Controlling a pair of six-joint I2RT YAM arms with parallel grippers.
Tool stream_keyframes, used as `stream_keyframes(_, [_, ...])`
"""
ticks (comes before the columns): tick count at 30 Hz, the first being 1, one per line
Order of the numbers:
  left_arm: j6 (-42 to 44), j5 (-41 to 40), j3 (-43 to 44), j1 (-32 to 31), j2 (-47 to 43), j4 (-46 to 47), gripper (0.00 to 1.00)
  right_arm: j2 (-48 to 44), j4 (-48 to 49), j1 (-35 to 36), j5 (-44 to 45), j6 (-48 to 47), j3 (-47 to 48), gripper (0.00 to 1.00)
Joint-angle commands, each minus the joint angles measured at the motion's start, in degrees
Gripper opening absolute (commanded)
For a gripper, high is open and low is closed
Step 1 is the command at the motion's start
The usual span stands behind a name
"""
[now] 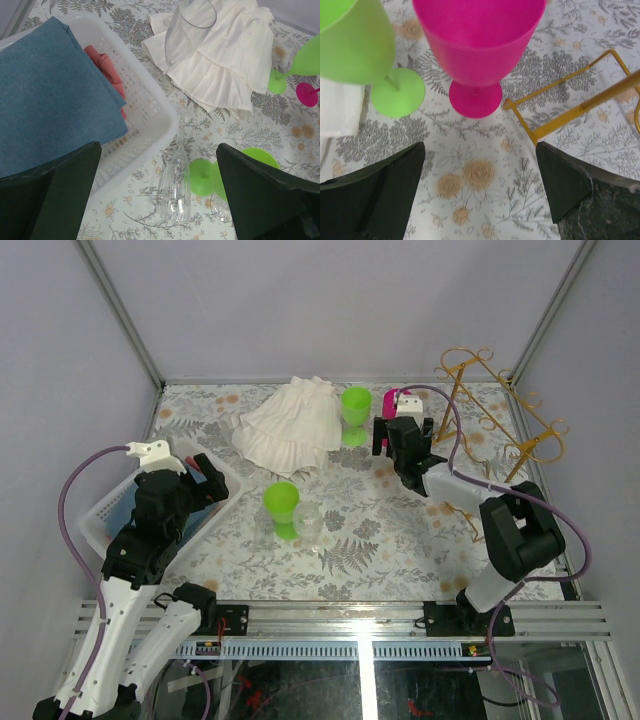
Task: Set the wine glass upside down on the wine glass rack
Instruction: Move the wine glass to the center of the board.
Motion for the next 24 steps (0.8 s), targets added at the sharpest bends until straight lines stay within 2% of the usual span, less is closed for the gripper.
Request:
stream_keyframes(1, [0.6,-0.4,-0.4,0.3,0.0,2.0,1.00,3.3,7.9,-2.0,-3.8,-1.0,4.1,0.99])
stream_keyframes(8, [0.6,-0.6,-0.4,0.3,-0.2,2.0,1.00,8.8,15.6,-4.6,-5.9,-1.9,5.4,1.00])
stream_keyframes(19, [0.4,-1.3,-0.5,0.4,-0.7,2.0,1.00,15.9,21.6,-6.8,-2.2,-5.1,10.8,0.99])
stream_keyframes(24, [0.4,-1.8,-0.5,0.3,-1.1,1.9,1.00,18.1,22.8,-7.9,-3.2,-5.2,13.0,1.00])
